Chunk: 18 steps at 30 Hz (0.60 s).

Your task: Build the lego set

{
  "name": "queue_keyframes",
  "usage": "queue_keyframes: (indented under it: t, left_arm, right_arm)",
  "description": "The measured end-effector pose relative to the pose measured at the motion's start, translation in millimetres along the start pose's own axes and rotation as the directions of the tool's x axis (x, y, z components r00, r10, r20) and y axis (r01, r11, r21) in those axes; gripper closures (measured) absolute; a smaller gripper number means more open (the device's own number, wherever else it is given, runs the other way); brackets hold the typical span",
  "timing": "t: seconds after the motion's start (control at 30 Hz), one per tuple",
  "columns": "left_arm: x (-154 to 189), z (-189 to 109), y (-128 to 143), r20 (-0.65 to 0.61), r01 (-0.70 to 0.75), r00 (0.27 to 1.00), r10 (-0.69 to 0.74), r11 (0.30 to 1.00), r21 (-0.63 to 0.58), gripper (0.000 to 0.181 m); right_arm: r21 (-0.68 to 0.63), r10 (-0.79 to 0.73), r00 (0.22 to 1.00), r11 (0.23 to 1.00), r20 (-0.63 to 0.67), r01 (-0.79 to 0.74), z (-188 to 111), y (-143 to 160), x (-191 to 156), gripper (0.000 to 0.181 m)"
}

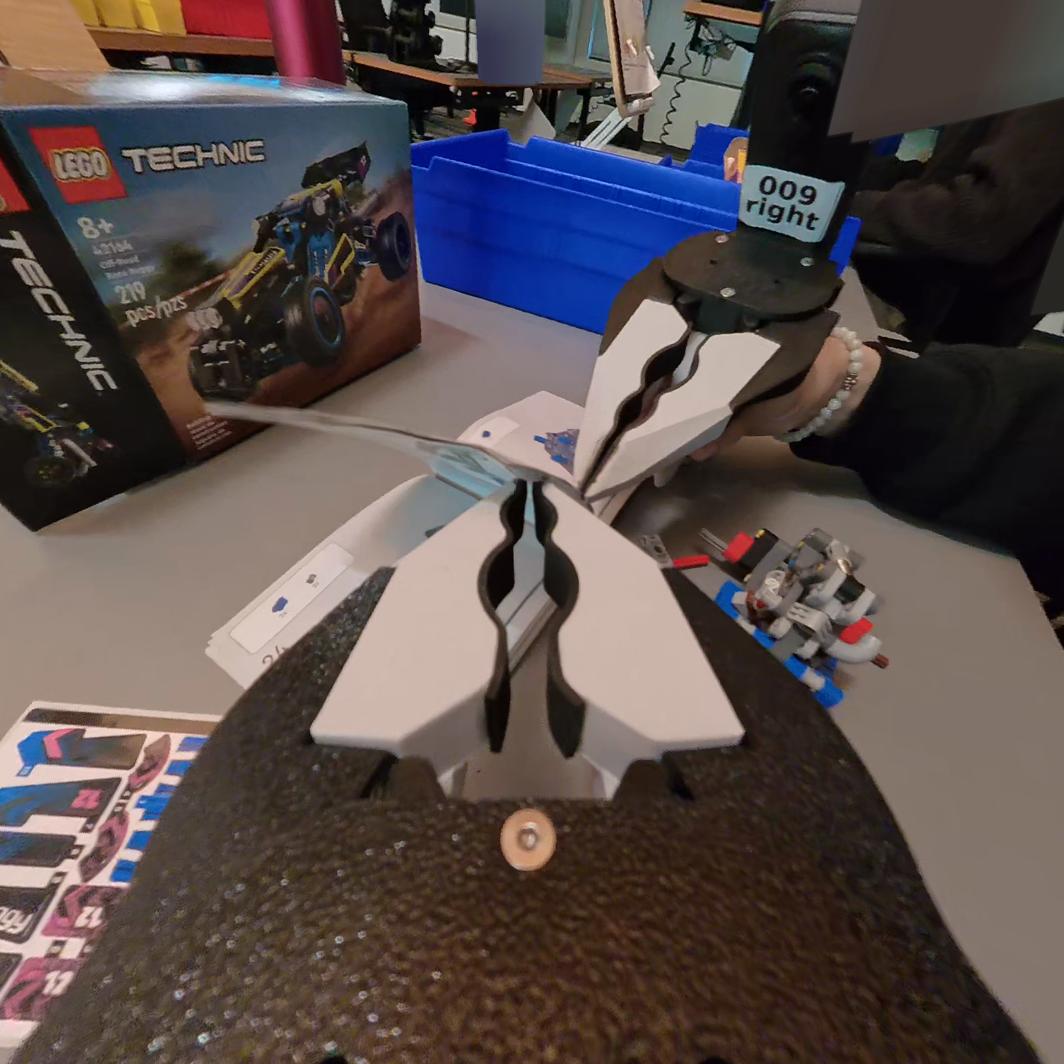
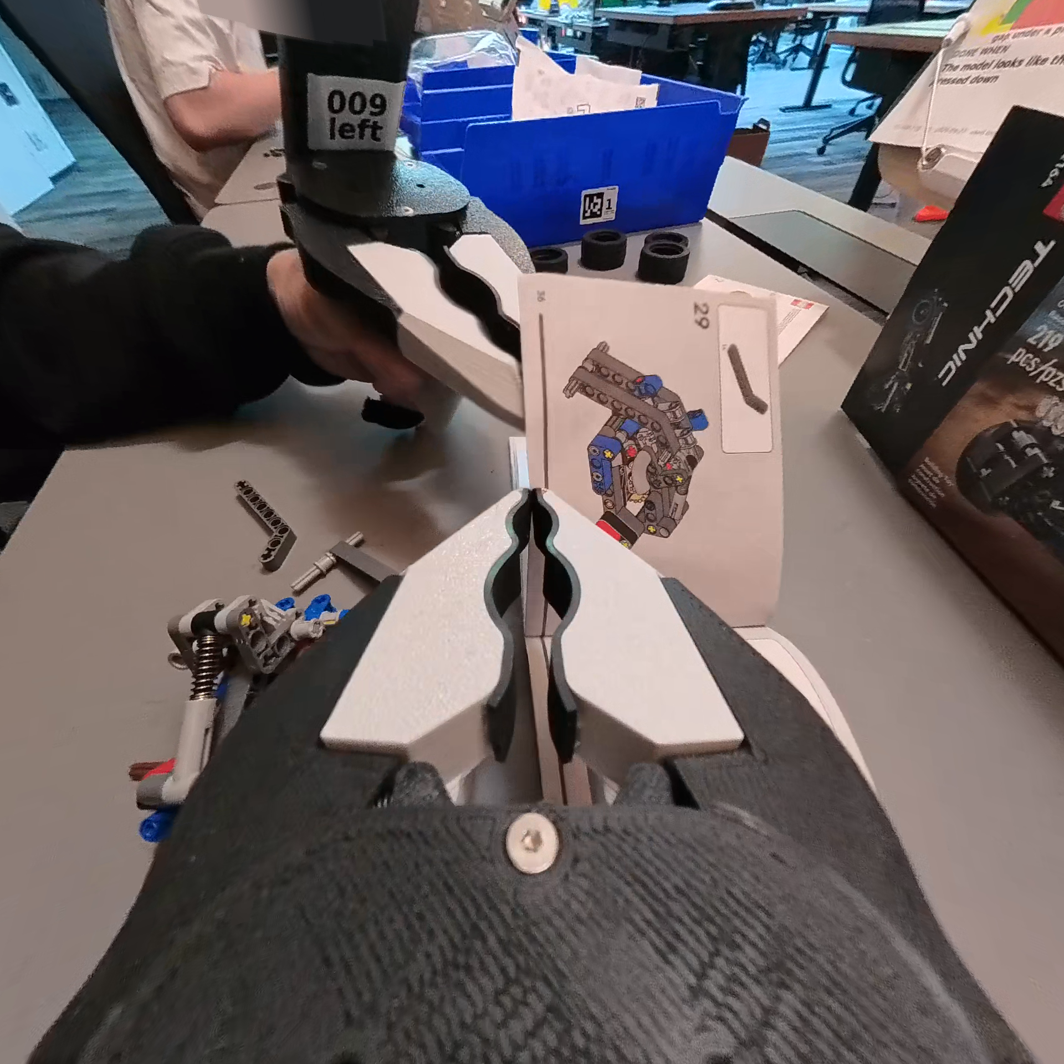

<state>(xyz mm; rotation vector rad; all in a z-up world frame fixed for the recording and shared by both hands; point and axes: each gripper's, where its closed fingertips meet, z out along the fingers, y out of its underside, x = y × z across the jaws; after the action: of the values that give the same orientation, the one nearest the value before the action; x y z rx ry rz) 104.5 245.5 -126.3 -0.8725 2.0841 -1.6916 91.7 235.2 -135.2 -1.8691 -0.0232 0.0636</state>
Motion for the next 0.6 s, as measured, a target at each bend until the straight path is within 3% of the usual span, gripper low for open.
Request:
queue_keyframes:
  t: [0.1, 0.17, 0.33, 0.6]
  left_arm:
    - [4, 0, -1, -0.017, -0.033, 0.999, 0.033, 0.999, -0.002, 0.178]
    - [10, 1, -1, -0.048, -0.047, 0.998, 0.047, 0.999, -0.012, 0.162]
    - [8, 4, -2, -0.013, -0.093, 0.996, 0.093, 0.995, -0.023, 0.173]
    - [9, 5, 1, -0.007, -0.174, 0.985, 0.174, 0.984, -0.036, 0.172]
  right_arm:
    - [-0.005, 0.009, 1.000, 1.000, 0.007, -0.009, 1, 1, -1, 0.181]
    - [-0.005, 0.010, 1.000, 1.000, -0.001, -0.010, 1, 1, 0, 0.181]
    - [0.013, 0.044, 0.999, 0.999, 0.001, -0.044, -1, -2, 3, 0.181]
    - [0.006, 0.114, 0.993, 0.993, 0.030, -0.114, -2, 0, 3, 0.181]
